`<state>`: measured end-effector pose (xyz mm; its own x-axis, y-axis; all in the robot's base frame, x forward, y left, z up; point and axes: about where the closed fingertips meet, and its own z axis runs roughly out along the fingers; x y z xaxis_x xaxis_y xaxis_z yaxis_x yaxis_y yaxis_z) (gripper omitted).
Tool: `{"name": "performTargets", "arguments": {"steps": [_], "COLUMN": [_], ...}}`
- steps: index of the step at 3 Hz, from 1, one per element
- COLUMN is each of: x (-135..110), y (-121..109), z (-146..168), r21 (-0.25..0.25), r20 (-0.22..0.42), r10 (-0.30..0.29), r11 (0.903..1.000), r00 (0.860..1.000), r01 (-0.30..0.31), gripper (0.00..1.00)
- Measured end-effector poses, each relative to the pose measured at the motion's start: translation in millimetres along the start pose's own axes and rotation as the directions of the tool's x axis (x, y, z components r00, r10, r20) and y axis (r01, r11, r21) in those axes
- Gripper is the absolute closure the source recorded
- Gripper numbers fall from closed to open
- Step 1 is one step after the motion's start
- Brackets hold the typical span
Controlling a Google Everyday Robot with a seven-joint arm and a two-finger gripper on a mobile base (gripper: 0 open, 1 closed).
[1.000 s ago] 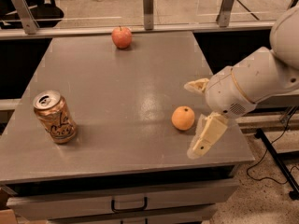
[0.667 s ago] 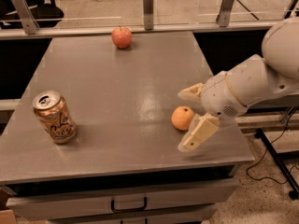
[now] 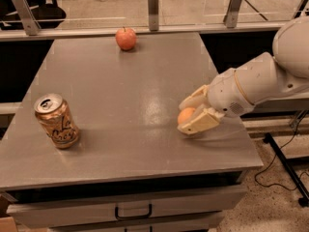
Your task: Move orange near apple
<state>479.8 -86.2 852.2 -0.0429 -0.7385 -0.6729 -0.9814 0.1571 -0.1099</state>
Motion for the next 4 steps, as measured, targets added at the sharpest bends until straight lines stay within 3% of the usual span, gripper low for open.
{"name": "performTargets", "arguments": {"steps": [1, 2, 3, 4], "x": [-12, -16, -16, -35], "y": [-18, -20, -19, -44], "z": [-28, -29, -29, -29], "r21": [0.039, 0.044, 0.044, 0.109], "r20": [0.052, 0.053, 0.053, 0.058], "r10": [0.000, -0.009, -0.009, -0.053], "r11": [0.9992, 0.9990, 0.9990, 0.9930], "r00": [0.999, 0.999, 0.999, 0.997], "r01": [-0.002, 0.006, 0.007, 0.046], "gripper": [0.88, 1.00, 1.00, 1.00]}}
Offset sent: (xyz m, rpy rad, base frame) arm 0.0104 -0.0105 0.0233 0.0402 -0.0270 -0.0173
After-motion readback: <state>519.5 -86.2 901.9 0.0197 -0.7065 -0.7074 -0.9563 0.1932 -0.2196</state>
